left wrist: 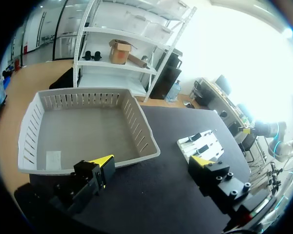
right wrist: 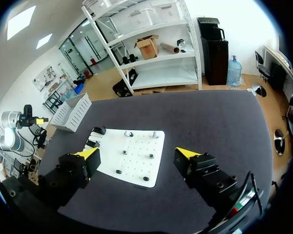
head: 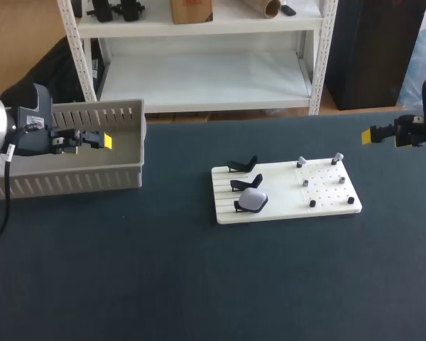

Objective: Pick up each earbud case from the left stands, insert the matching earbuds, close the lid, and place the case in the box.

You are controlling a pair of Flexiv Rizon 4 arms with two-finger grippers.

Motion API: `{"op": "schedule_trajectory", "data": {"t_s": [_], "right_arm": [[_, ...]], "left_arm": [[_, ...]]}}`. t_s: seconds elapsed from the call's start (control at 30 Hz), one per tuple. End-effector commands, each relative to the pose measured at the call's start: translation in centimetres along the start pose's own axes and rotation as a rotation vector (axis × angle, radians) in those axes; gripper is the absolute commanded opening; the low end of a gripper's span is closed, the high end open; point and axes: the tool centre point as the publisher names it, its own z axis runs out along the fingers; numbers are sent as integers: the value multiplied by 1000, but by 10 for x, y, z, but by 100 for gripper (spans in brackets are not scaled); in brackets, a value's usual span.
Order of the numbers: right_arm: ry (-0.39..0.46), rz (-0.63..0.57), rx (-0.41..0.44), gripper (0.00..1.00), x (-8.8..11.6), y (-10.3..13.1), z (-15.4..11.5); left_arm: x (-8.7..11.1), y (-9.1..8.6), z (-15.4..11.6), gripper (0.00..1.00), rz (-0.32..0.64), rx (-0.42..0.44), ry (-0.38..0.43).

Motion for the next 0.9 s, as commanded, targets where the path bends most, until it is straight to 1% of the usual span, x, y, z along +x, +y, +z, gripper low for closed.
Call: {"op": "schedule_trajectory", "data": {"t_s": [0.03,0.47,0.5,0.57,0.6,0.63,0.67,0.7,0.73,0.77,0.9], "right_arm": [[1,-1,0,100,0,0,0],[1,-1,0,100,0,0,0],[1,-1,0,100,0,0,0],[1,-1,0,100,0,0,0],[1,-1,0,100,0,0,0],[1,-1,0,100,0,0,0],[1,-1,0,100,0,0,0],[1,-1,0,100,0,0,0],[1,-1,0,100,0,0,0],[1,-1,0,100,0,0,0],[1,-1,0,100,0,0,0]], "left_arm": [[-1,-1,0,100,0,-3,5],[-1,-1,0,100,0,-3,5],[-3,-4,-2,100,82,46,-23],[-5,-14,-7,100,253,130,-117],[-5,-20,-10,100,358,187,-151],[-5,-23,-12,100,427,205,-187],[-4,-32,-15,100,594,269,-227],[-1,-41,-19,100,715,338,-272],[1,-48,-23,100,821,434,-250],[5,-57,-26,100,947,546,-187],[5,-57,-26,100,947,546,-187]]}}
